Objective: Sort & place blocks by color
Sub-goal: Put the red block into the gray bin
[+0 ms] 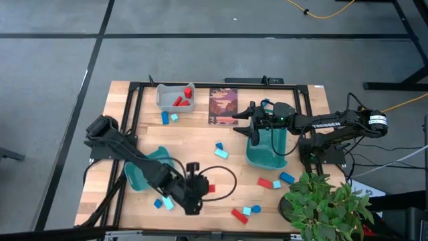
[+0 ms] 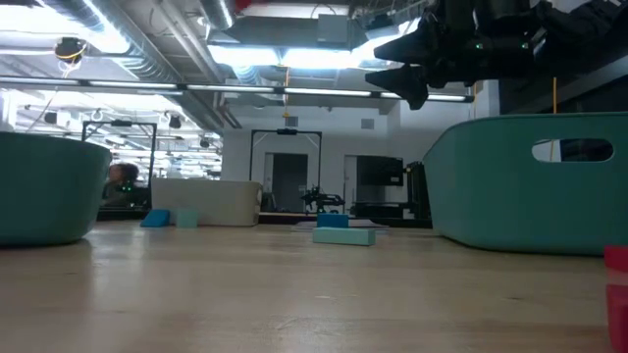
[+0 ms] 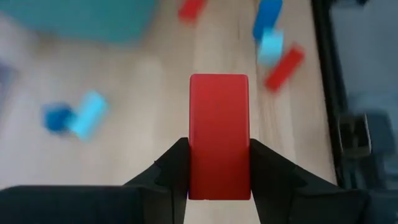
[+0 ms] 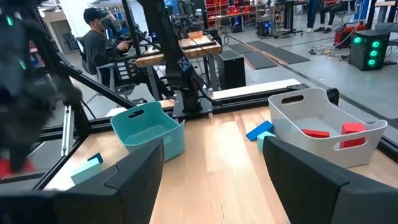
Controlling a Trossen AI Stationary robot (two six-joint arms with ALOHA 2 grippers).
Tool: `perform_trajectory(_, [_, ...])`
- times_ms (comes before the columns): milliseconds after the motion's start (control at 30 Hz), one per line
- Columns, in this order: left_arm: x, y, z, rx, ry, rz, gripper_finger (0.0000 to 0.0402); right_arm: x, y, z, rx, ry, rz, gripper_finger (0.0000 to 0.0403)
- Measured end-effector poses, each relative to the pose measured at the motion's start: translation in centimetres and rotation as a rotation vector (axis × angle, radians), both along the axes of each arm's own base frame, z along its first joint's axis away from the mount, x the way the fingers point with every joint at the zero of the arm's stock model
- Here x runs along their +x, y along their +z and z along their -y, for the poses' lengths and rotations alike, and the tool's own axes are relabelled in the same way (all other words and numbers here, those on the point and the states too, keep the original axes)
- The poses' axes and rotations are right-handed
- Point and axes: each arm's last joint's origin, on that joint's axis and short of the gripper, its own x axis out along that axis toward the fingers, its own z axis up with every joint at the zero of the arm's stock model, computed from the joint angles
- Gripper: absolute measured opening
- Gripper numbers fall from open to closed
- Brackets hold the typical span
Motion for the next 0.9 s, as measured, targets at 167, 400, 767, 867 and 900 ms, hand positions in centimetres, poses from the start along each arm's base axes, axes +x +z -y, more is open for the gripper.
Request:
perform_trajectory(167, [-0.4, 2.3, -0.8, 0.092, -0.053, 0.146, 0.0124, 0.0, 0.0, 0.0, 0.004, 0.001, -0.004, 0.0277])
perform_trajectory(400, [-1.3, 0.5, -3.7, 0.029, -0.088, 0.344, 0.0124, 0.0, 0.0, 0.0, 0.006, 0.000, -0.003, 0.0277])
perform_trajectory(767, [-5.3, -1.5, -10.1, -0.007, -0.133, 0.692, 0.0124, 0.0, -0.2, 0.0, 0.007, 0.000, -0.024, 0.0277])
perform_trajectory(867, [-6.2, -2.1, -11.5, 0.010, -0.132, 0.755, 0.0124, 0.0, -0.2, 0.0, 0.004, 0.000, -0.025, 0.0277])
perform_trajectory(900, [-6.5, -2.4, -12.0, 0.019, -0.137, 0.767, 0.0124, 0.0, -0.2, 0.0, 0.004, 0.000, -0.022, 0.0277])
